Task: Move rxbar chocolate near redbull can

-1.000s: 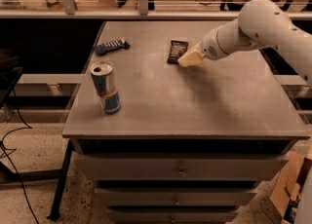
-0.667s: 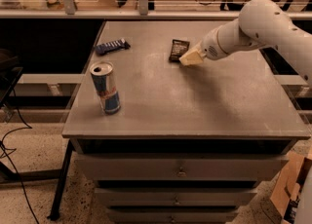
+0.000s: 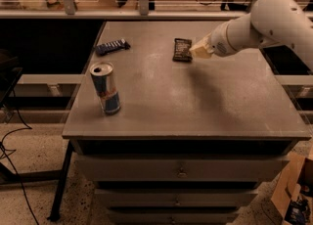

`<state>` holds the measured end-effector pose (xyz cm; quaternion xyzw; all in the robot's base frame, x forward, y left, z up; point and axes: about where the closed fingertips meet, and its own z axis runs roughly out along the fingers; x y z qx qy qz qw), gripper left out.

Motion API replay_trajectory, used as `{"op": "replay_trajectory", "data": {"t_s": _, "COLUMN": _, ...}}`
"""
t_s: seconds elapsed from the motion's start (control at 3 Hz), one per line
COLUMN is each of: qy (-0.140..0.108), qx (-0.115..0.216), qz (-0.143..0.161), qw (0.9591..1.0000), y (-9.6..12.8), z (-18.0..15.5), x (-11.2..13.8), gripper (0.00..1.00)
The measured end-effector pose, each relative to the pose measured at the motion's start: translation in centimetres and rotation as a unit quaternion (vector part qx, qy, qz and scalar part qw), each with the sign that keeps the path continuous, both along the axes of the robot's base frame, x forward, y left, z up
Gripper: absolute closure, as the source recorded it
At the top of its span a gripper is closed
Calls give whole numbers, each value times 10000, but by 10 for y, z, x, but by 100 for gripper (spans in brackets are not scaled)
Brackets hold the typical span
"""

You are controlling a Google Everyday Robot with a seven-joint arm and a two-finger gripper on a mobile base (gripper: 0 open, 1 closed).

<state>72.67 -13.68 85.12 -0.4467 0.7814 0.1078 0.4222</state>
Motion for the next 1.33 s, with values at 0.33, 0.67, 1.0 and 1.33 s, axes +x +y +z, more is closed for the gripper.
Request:
{"op": "replay_trajectory", "data": {"t_s": 0.33, "qy": -712, "qx": -307, "qz": 132, "qw": 9969, "y": -3, "z": 45, "x": -19, "gripper": 100}}
{"op": "replay_trajectory", "data": {"t_s": 0.67, "qy": -1250, "qx": -557, "qz": 305, "qw": 9901, "y": -1, "z": 79, "x": -37, "gripper": 100}}
{"op": "replay_trajectory", "data": {"t_s": 1.0, "qy": -1251, "qx": -674, "qz": 382, "qw": 9891, "y": -1, "z": 92, "x": -37, "gripper": 84}}
{"op": "replay_trajectory", "data": {"t_s": 1.33, "qy": -822, "qx": -608, "qz": 505, "qw": 9935, "y": -1, "z": 87, "x": -24, "gripper": 61}}
